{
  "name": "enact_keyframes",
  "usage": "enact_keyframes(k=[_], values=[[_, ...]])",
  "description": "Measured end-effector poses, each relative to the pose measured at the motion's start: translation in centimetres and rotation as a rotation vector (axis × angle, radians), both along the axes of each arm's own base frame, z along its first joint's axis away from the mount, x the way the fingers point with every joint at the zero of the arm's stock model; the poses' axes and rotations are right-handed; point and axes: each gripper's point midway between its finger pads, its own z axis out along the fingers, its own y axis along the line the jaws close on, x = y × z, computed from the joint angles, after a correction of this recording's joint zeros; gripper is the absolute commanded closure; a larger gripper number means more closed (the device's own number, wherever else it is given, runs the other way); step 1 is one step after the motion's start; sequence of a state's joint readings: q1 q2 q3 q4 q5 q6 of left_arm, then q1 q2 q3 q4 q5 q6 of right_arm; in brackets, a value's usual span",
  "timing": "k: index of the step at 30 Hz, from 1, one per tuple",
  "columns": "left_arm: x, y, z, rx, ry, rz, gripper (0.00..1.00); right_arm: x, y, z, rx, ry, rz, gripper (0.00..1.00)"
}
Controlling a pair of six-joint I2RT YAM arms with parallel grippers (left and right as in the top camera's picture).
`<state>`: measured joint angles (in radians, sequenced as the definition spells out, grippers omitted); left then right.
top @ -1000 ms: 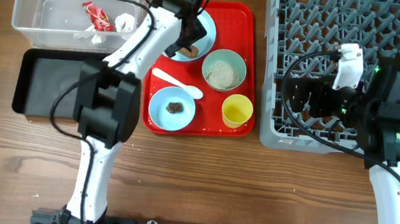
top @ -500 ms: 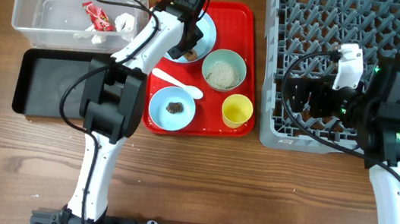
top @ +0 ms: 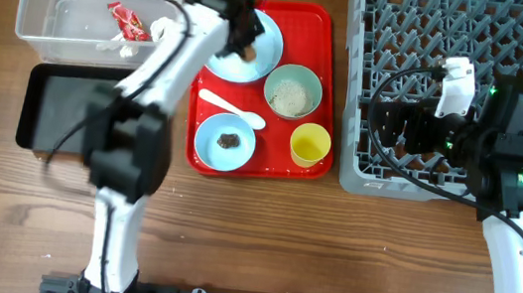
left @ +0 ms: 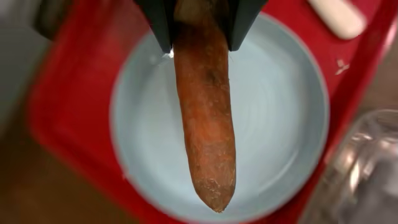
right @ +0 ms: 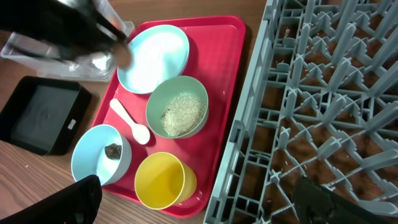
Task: Sort waste into correct bins and load items into the dishwasher rack
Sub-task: 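Carry the carrot left and release it onto the black tray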
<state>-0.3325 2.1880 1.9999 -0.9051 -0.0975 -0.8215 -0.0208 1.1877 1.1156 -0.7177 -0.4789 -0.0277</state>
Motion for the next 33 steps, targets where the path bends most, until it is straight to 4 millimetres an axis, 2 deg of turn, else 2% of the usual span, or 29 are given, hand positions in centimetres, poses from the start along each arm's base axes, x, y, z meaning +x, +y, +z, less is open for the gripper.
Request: enact_keyframes(k=[3, 5, 6, 8, 10, 11, 14, 16, 18, 19, 23, 24, 27, 30, 33], values=[[-1.9, 2.8, 8.4, -0.006, -0.110, 0.022, 0.96, 0.0, 0.0, 0.0, 0.000, 0.000, 0.000, 0.00], [-4.1, 6.5, 13.9, 0.003, -0.176, 0.081, 0.96, 0.0, 0.0, 0.0, 0.000, 0.000, 0.000, 0.00], [-5.4, 8.6, 16.0, 0.011, -0.197, 0.119, 0.96, 0.0, 0.0, 0.0, 0.000, 0.000, 0.000, 0.00], [-7.9, 12.5, 18.3, 0.032, -0.196, 0.197, 0.96, 0.0, 0.0, 0.0, 0.000, -0.001, 0.000, 0.00], [-10.5, 16.4, 18.9, 0.055, -0.152, 0.294, 0.96, 0.1, 0.0, 0.1, 0.000, -0.003, 0.000, 0.00], [-11.8, 18.3, 18.5, 0.063, -0.109, 0.357, 0.96, 0.1, 0.0, 0.1, 0.001, -0.004, -0.001, 0.00], [-14.9, 22.3, 16.4, 0.058, 0.034, 0.534, 0.93, 0.1, 0.0, 0.1, 0.002, -0.003, -0.002, 0.00], [-16.0, 23.8, 14.6, 0.051, 0.108, 0.619, 0.93, 0.1, 0.0, 0.1, 0.002, -0.003, -0.002, 0.00], [-16.0, 24.6, 12.7, 0.044, 0.153, 0.671, 0.94, 0.1, 0.0, 0.1, 0.002, -0.004, -0.002, 0.00], [-15.7, 24.8, 11.7, 0.040, 0.162, 0.685, 0.94, 0.1, 0.0, 0.1, 0.003, -0.004, -0.003, 0.00], [-13.9, 24.6, 5.7, 0.010, 0.194, 0.714, 0.94, 0.1, 0.0, 0.1, 0.010, 0.000, -0.010, 0.00], [-14.0, 24.4, 2.8, -0.003, 0.230, 0.735, 0.93, 0.1, 0.0, 0.1, 0.011, 0.001, -0.011, 0.00], [-14.7, 24.1, -1.4, -0.023, 0.279, 0.797, 0.91, 0.1, 0.0, 0.1, 0.017, 0.005, -0.017, 0.00], [-15.8, 23.9, -4.4, -0.036, 0.318, 0.853, 0.90, 0.1, 0.0, 0.1, 0.022, 0.009, -0.022, 0.00], [-16.3, 23.8, -6.6, -0.052, 0.315, 0.890, 0.75, 0.1, 0.0, 0.1, 0.025, 0.011, -0.025, 0.00]])
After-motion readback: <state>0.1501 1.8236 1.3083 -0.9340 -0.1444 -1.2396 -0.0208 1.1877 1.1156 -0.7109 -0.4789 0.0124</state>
